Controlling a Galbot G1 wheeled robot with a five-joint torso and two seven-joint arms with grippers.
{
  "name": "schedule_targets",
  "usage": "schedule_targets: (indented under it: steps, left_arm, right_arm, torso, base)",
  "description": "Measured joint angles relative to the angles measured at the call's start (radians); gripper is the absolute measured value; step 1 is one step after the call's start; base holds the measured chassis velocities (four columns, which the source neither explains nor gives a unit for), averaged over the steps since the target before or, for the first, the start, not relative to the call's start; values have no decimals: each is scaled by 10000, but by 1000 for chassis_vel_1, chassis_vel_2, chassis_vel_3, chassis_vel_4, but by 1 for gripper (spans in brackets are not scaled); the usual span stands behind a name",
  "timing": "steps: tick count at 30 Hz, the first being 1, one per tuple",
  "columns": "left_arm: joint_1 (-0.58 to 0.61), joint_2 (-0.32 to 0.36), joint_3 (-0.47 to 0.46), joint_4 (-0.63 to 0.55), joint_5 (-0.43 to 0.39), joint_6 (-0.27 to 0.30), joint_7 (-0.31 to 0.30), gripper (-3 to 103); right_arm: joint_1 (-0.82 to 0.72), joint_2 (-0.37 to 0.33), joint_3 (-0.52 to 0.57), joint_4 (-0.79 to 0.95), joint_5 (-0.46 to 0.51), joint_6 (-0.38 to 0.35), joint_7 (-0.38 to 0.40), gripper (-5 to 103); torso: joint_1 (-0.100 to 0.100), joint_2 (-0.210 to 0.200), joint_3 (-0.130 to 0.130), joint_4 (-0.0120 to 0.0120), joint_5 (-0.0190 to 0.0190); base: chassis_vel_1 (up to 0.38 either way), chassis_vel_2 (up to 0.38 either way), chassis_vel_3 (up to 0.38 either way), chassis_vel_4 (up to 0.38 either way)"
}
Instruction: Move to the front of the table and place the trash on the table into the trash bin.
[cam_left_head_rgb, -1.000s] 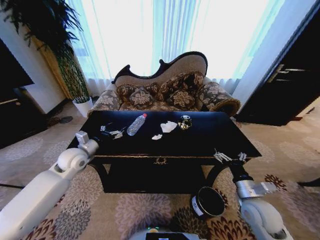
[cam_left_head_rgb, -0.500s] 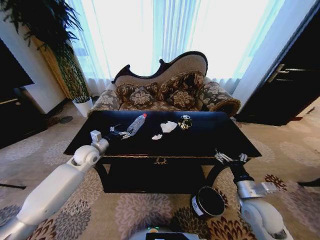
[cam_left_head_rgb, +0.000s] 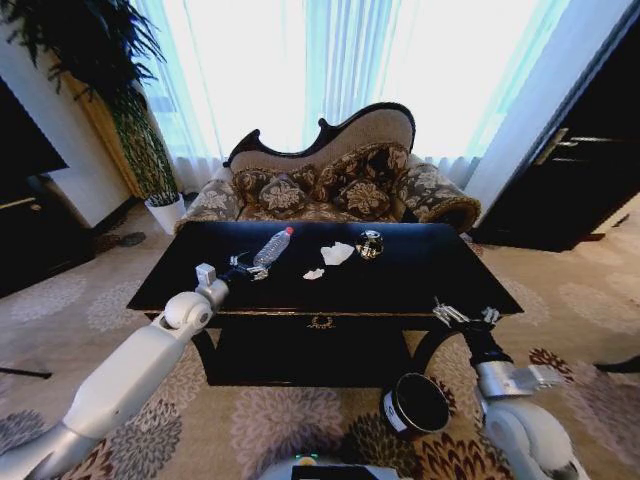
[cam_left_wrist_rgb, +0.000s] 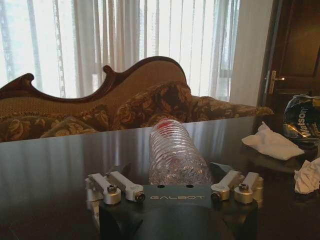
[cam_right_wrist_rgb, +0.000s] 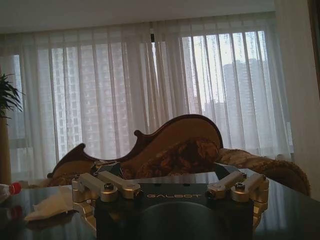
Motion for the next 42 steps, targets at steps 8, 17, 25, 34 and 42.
schedule_targets:
  steps: [8, 17, 25, 34, 42]
  left_arm:
    - [401, -64, -189, -291, 120, -33, -22, 56]
    - [1037, 388, -744, -1539, -82, 38, -214, 38]
    - [1975, 1028, -1853, -3236, -1137, 443, -616, 38]
    - [3251, 1662, -2984, -6503, -3458, 1137, -1808, 38]
    - [3566, 1731, -2669, -8150, -5581, 1633, -3156, 38]
  right_arm:
    - [-56, -43, 14, 125, 71, -33, 33, 100]
    - [-36, 80, -105, 214, -176, -67, 96, 100]
    - [-53, 99, -102, 231, -554, -64, 252, 100]
    - [-34, 161, -138, 365, -1864, 292, 522, 100]
    - [-72, 406, -204, 407, -4939, 1839, 541, 100]
  torso:
    - [-1, 0, 0, -1, 0]
    - [-1, 1, -1, -1, 0]
    - [-1, 0, 0, 0, -1]
    - [-2, 2, -1, 1, 1]
    - [-2, 2, -1, -2, -1]
  base:
    - [0, 0, 0, 0]
    - [0, 0, 0, 0]
    - [0, 0, 0, 0]
    - [0, 0, 0, 0]
    - [0, 0, 0, 0]
